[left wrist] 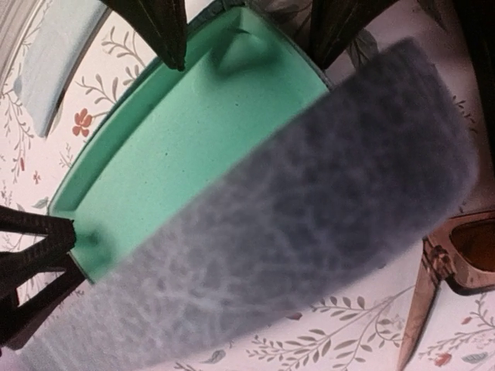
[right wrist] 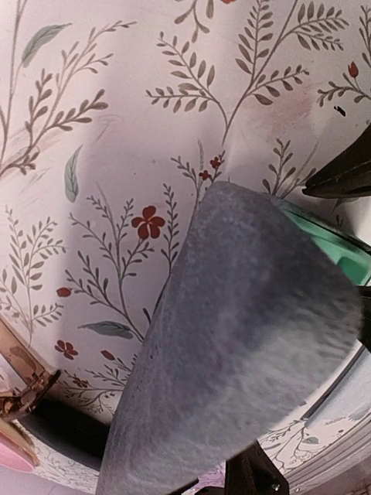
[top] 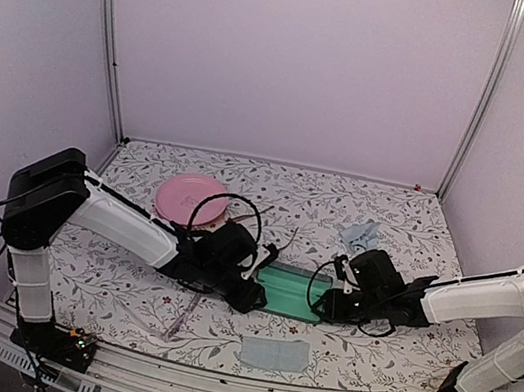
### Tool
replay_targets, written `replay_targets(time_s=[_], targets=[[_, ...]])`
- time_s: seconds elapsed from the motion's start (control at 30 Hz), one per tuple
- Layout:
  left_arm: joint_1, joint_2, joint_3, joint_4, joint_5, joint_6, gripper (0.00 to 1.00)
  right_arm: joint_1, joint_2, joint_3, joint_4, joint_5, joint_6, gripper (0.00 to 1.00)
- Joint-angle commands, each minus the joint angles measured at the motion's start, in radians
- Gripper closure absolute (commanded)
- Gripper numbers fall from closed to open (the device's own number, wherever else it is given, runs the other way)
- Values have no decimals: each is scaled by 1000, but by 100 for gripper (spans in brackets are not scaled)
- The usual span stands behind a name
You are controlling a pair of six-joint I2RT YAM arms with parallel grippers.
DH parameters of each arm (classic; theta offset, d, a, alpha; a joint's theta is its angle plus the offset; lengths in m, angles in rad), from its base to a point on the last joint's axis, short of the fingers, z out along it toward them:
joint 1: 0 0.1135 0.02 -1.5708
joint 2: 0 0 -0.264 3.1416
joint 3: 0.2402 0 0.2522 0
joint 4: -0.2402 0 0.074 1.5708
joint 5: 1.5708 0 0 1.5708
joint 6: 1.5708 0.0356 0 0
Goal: Organize the sunglasses
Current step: Move the opened sunglasses case to the center of the board.
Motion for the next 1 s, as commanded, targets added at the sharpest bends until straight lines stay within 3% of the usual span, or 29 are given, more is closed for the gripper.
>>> replay_targets(time_s=[0.0,0.37,0.6,0.97], targets=[[-22,-40,-30,-45,-22,-14,42,7,-77,-7,-70,63,-4,56],[-22,-157,-98,-69,-134,-25,28,53,-211,-90,-99,31,-6,49],[-31,-256,-206,-44,13,-16,28,143,-187,-107,-48,-40,-33,49],[-84,-222,-213,-17,143,6,31,194,-65,-105,40,-88,-16,51]])
